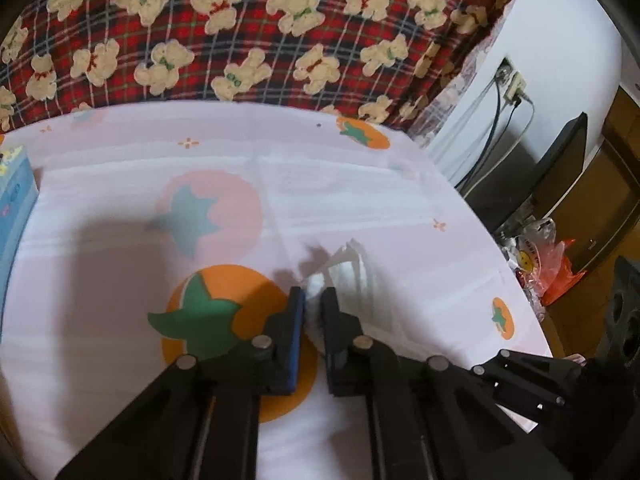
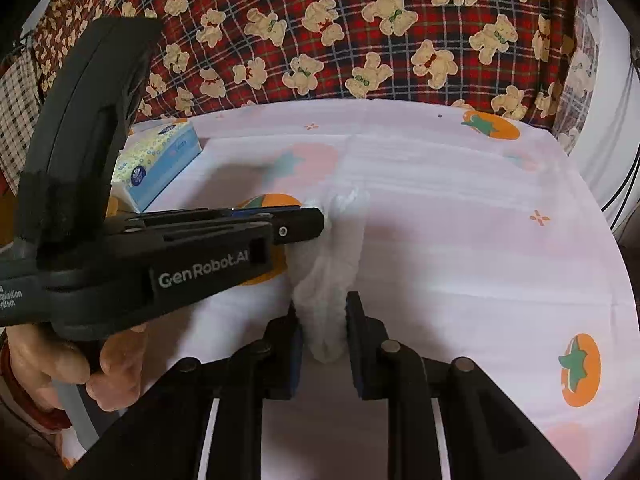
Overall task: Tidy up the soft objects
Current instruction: 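Grasp the paper towel's free end with the left gripper while the right gripper holds it, then carry the white paper towel over the metal tin with both grippers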
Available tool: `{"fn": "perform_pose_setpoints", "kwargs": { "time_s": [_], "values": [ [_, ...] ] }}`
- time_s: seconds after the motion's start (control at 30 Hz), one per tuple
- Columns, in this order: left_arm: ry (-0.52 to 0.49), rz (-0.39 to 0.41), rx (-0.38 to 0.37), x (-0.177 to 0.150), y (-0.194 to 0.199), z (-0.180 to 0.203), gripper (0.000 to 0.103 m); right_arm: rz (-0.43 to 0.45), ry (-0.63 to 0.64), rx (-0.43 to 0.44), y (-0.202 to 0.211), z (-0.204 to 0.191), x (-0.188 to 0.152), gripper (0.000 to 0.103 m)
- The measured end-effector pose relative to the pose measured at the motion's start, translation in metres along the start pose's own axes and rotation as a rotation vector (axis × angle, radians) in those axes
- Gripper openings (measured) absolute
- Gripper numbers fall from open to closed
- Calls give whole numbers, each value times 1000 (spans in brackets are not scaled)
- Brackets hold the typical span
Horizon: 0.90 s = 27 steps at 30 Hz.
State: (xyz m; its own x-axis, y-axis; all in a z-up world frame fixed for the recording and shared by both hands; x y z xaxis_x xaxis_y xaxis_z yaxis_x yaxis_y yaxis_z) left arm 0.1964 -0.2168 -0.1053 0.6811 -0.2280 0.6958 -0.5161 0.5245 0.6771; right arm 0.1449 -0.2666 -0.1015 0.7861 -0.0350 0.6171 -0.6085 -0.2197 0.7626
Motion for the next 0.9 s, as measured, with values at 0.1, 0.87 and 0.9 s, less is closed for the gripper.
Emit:
{"fn": "perform_pose_setpoints", "kwargs": {
  "time_s": [0.1,0.87,0.9],
  "values": [
    [-54,26,36,0,10,8,5,28,2,4,6,-1,2,19],
    [-165,64,3,-62,95,31,5,187,-50,57,77,-41,-56,18],
    [-169,63,6,-66,97,31,5,186,-58,64,77,-43,-59,18]
  ]
}}
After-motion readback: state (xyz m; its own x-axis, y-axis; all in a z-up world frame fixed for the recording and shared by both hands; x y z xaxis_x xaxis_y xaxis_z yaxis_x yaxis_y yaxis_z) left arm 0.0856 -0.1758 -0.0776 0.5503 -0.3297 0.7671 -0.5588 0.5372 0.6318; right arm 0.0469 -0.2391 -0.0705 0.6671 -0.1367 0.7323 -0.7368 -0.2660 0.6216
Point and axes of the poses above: each gripper's, at about its wrist camera, not at the fingertips, and y roughly against the way its jaws point, z to its right, x to its top, the point moved 9 cm from there along -y, roughly the way its jaws point, and after that the axes turned 11 degrees about -y, right-handed, at the moved point
